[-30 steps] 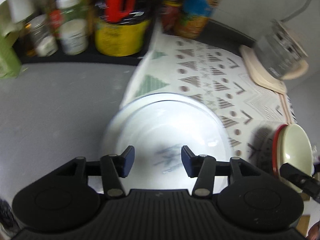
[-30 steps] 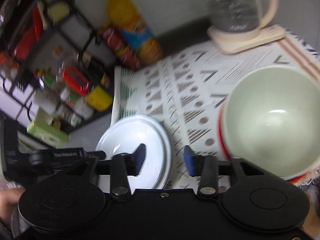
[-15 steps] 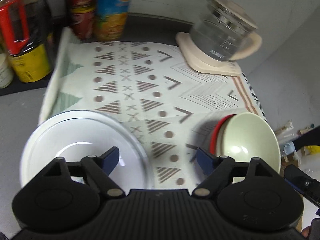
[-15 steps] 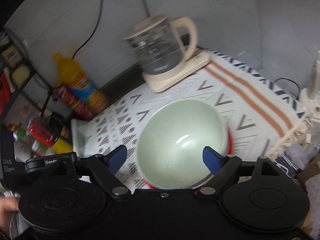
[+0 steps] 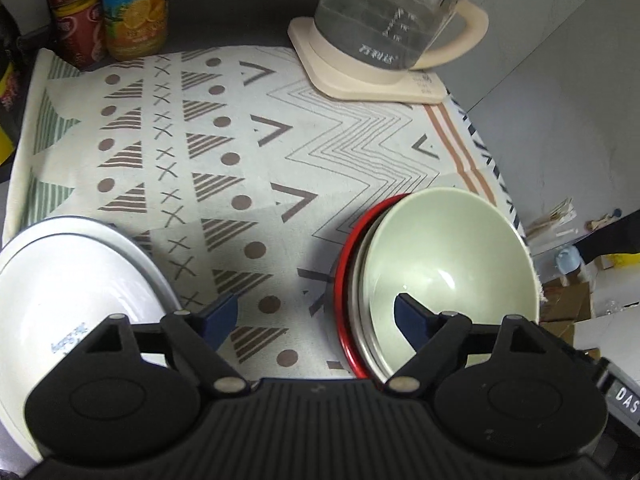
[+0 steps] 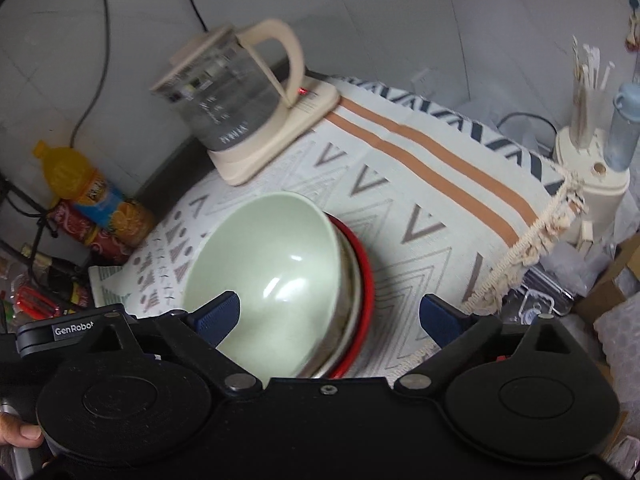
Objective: Organize plates and bowls
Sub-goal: 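Grasp the rim of the red bowl stack with both tools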
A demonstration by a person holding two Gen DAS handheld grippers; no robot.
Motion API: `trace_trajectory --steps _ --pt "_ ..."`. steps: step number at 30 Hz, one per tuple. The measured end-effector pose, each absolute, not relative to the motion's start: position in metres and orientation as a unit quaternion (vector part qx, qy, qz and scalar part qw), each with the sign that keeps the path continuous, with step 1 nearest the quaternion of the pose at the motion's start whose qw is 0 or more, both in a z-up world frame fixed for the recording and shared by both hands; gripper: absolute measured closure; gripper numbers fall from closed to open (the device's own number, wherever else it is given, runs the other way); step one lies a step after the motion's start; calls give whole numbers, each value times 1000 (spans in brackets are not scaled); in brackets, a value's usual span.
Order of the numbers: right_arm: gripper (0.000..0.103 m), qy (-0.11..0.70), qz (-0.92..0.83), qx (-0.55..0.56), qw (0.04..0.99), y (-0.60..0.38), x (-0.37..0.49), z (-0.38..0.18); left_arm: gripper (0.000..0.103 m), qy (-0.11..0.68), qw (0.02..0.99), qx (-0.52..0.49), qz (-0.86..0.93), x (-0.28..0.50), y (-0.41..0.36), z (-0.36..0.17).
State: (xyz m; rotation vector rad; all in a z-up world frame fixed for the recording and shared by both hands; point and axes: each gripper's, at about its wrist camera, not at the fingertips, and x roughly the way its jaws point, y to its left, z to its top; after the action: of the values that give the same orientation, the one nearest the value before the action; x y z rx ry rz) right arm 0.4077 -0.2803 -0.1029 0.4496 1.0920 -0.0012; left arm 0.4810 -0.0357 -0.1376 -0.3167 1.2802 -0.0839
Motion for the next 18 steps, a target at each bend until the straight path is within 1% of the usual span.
trace_trajectory --steps 2,7,10,14,15,17,18 --pt "13 527 -3 212 823 -282 410 -110 19 603 784 -144 -36 484 -40 -144" --pt "24 549 7 214 808 -283 416 -124 19 618 769 -160 -32 484 -41 -159" --pt "32 562 16 210 800 -281 420 -131 21 628 760 -166 -25 482 -41 -168" --pt "43 582 27 212 785 -280 428 -142 29 632 753 -184 -11 480 -39 -178" --pt "44 586 28 212 781 -281 430 -145 30 631 752 -189 -10 480 -39 -179" --pt "51 593 27 210 777 -281 435 -149 40 630 749 -205 -11 481 -39 -182" --pt "53 597 27 208 775 -281 438 -151 41 630 747 -213 -10 482 -38 -184"
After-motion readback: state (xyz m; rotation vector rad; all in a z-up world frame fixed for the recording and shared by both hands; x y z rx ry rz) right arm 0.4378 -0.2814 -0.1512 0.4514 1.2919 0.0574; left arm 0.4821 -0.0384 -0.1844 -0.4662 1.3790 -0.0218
